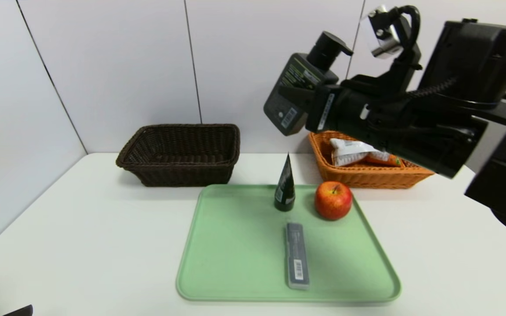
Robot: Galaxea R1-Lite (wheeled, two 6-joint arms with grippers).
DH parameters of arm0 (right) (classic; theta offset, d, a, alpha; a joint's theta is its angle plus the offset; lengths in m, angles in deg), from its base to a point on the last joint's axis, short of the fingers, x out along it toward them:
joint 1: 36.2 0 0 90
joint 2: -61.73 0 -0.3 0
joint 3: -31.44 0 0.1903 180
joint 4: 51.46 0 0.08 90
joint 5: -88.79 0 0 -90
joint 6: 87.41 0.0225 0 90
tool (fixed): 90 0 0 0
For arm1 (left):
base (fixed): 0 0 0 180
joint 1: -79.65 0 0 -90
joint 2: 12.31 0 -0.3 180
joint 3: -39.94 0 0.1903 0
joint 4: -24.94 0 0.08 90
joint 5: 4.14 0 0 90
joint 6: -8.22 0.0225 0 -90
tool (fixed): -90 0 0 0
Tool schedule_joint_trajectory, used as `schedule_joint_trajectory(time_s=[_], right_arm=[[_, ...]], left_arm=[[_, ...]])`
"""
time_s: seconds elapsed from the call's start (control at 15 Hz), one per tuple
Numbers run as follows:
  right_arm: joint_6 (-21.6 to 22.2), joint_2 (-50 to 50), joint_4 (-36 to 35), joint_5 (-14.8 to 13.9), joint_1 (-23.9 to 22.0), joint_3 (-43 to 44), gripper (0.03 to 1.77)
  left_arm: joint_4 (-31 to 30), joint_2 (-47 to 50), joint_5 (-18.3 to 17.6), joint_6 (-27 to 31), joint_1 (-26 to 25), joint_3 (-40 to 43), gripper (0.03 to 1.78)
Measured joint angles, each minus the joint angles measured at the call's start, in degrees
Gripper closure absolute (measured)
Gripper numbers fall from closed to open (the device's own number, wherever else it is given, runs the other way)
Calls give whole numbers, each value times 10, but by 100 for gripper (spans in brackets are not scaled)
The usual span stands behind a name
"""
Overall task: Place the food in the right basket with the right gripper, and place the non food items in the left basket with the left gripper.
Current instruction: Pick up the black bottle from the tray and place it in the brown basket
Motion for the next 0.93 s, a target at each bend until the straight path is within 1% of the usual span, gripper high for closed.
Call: schedule_joint_trajectory(time_s=[0.13,0.27,0.67,0.93], right_arm=[[2,-49,30,0,8,75,118],[2,-96,45,1,13,132,118],[3,-223,50,5,15,286,118],[4,-302,46,4,17,358,118]], left_arm=[[0,0,0,0,0,0,12],[2,0,0,0,0,0,12],[4,-1,0,0,0,3,12],[5,-2,0,0,0,5,12]])
